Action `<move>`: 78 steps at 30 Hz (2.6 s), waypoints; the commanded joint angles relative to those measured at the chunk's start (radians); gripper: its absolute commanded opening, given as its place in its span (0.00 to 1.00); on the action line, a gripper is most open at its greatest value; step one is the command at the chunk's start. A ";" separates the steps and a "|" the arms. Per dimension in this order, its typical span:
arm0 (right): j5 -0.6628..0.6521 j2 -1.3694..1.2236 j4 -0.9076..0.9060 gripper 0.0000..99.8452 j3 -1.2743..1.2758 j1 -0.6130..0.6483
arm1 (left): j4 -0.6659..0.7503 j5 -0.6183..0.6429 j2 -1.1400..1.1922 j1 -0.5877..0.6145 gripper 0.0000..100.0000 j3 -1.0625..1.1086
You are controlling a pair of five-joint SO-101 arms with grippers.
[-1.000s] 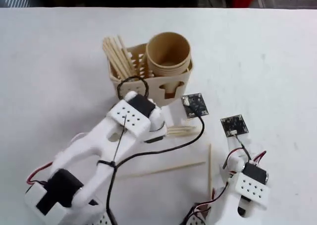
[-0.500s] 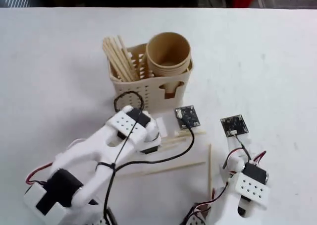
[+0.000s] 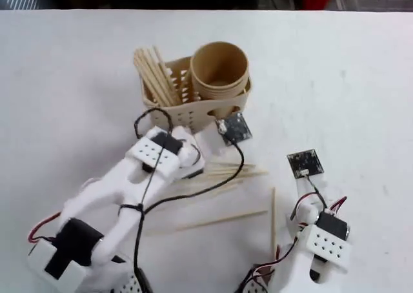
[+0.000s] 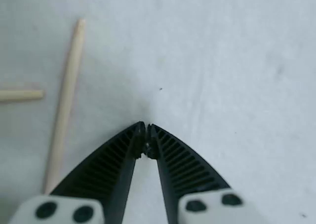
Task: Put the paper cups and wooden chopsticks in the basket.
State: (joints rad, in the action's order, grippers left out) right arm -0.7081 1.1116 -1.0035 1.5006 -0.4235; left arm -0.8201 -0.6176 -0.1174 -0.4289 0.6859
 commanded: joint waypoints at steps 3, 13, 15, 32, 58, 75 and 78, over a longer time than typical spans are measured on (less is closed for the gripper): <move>-0.008 0.012 0.012 0.02 -0.006 0.018 | 0.055 -0.044 -0.039 0.027 0.11 -0.057; -0.008 0.012 0.015 0.02 -0.006 0.013 | -0.023 -0.055 0.173 0.051 0.11 -0.146; -0.008 0.012 0.015 0.02 -0.006 0.013 | -0.104 -0.055 0.125 0.028 0.11 -0.146; -0.008 0.012 0.015 0.02 -0.008 0.013 | -0.506 -0.218 -0.199 -0.033 0.19 0.152; -0.006 0.012 0.015 0.02 -0.008 0.013 | -0.164 -0.087 -0.203 -0.099 0.03 0.377; -0.006 0.012 0.015 0.02 -0.008 0.013 | -0.483 0.026 -0.205 0.010 0.02 0.086; -0.006 0.012 0.015 0.02 -0.008 0.013 | -0.497 0.003 -0.196 0.051 0.02 0.034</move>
State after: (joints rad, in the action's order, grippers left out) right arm -0.7081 1.1116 -1.0035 1.5006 -0.4143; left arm -1.2804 -0.6007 -0.3168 -0.4335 0.8255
